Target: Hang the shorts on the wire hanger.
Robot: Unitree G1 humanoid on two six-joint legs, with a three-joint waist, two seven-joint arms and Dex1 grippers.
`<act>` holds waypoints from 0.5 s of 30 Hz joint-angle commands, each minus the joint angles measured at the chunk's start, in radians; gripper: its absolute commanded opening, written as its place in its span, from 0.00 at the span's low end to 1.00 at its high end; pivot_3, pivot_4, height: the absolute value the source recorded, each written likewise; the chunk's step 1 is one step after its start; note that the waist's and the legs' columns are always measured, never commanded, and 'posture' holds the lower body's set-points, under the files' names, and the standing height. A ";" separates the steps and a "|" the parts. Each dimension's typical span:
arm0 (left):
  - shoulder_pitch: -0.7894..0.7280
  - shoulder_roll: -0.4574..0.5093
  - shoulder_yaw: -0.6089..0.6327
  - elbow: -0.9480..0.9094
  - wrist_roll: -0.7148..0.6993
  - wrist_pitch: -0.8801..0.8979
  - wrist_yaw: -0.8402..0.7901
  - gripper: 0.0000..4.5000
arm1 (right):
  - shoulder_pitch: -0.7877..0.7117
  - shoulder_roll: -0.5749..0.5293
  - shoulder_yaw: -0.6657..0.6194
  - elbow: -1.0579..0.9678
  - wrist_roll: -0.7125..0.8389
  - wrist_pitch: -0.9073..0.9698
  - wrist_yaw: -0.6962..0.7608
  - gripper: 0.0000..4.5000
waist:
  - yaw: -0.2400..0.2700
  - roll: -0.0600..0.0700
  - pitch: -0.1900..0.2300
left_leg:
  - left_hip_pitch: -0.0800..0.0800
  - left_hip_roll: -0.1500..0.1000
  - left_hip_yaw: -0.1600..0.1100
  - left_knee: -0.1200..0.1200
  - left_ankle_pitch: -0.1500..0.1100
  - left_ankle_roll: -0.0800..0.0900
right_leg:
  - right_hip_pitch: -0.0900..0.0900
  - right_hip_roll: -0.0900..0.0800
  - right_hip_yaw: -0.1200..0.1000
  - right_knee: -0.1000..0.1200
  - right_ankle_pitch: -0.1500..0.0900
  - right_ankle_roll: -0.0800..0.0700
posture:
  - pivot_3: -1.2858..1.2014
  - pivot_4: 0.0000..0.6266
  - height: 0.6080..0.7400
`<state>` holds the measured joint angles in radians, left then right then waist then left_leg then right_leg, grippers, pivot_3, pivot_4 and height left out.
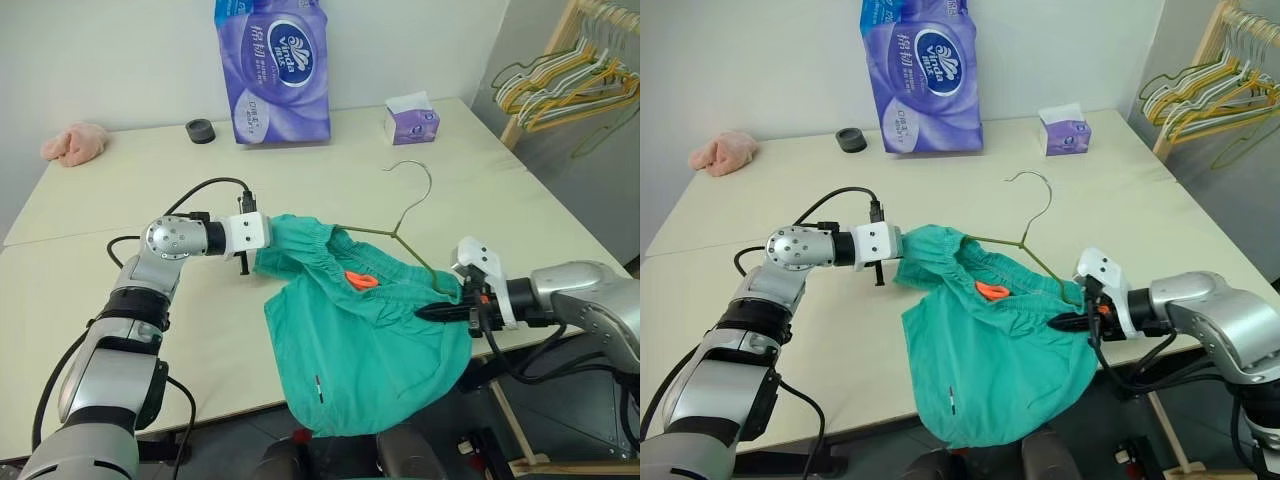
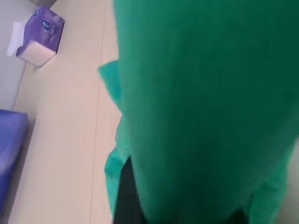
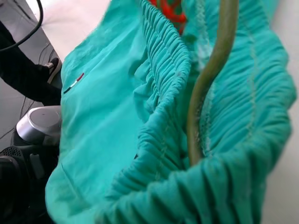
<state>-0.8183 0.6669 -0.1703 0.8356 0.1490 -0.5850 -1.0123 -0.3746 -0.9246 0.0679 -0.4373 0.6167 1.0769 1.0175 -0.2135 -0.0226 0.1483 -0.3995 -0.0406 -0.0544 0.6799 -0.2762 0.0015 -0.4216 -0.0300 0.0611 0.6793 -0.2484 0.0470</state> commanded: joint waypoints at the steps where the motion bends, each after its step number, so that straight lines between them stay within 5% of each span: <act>1: -0.005 0.021 0.014 0.002 0.014 -0.023 0.057 0.00 | 0.026 -0.026 -0.051 -0.029 0.022 0.005 -0.014 0.00 | 0.001 0.000 0.000 | 0.000 0.000 0.000 0.000 0.000 0.000 | 0.000 0.000 0.000 0.000 0.000 0.000 | 0.41 0.19 1.00; 15: 0.144 0.002 -0.005 -0.142 -0.013 0.063 0.039 0.00 | -0.023 0.037 -0.082 0.010 0.091 0.039 -0.089 0.00 | -0.005 0.000 0.000 | 0.000 0.000 0.000 0.000 0.000 0.000 | 0.000 0.000 0.000 0.000 0.000 0.000 | 0.41 0.18 1.00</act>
<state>-0.6813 0.6644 -0.1882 0.7398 0.1585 -0.5482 -0.9719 -0.3757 -0.8902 0.0298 -0.4090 0.6860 1.1171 0.9337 -0.2185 -0.0226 0.1482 -0.3995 -0.0404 -0.0546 0.6797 -0.2762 0.0015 -0.4216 -0.0300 0.0612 0.6792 -0.2484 0.0471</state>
